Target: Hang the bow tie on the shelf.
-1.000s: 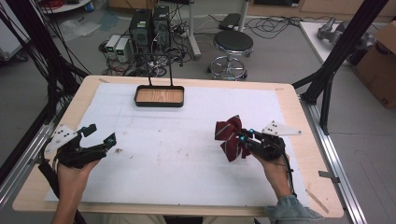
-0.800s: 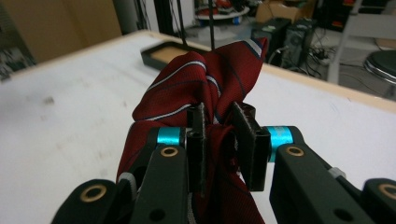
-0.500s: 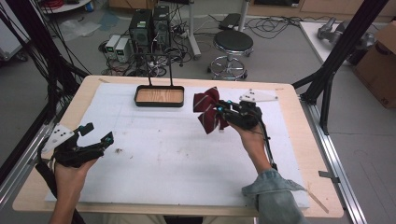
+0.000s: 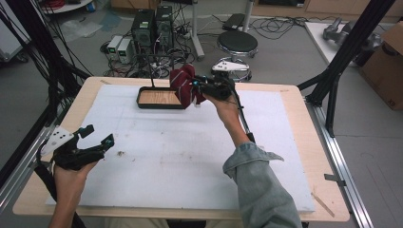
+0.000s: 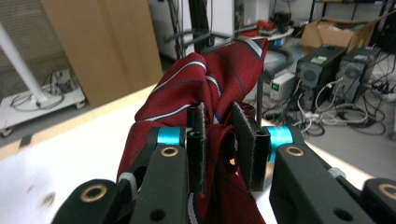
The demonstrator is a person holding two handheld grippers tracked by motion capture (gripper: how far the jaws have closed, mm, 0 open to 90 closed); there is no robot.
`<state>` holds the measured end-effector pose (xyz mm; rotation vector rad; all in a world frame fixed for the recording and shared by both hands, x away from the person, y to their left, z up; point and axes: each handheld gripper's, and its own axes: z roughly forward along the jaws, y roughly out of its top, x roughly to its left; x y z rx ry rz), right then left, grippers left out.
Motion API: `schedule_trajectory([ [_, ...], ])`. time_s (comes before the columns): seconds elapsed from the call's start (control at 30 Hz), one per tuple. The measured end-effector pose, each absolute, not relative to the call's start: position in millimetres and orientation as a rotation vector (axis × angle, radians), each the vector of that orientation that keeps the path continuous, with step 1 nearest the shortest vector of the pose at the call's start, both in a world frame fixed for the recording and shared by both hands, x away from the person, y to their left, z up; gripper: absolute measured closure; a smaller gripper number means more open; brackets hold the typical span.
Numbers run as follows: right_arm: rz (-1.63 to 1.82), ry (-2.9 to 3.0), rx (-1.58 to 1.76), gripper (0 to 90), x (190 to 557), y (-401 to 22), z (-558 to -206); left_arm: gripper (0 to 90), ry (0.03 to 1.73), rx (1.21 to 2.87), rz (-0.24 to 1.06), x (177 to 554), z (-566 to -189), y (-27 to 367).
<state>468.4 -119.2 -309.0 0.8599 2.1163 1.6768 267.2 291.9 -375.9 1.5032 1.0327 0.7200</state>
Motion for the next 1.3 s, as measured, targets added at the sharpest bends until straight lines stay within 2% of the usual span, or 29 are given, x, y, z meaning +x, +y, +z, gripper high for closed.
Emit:
schedule_trajectory([
  [0.2,1.711,2.103,0.869,75.5,500.4,-95.6,-297.8,16.4,1.031,1.499,0.717,266.5,-375.6,292.2],
  [0.7,1.727,2.098,0.856,75.5,532.1,-68.6,-276.4,16.4,1.033,1.496,0.709,267.0,-376.5,294.7],
  [1.3,1.541,2.03,1.061,74.9,562.5,-94.3,-293.4,16.4,1.033,1.519,0.689,268.6,-381.5,290.0],
])
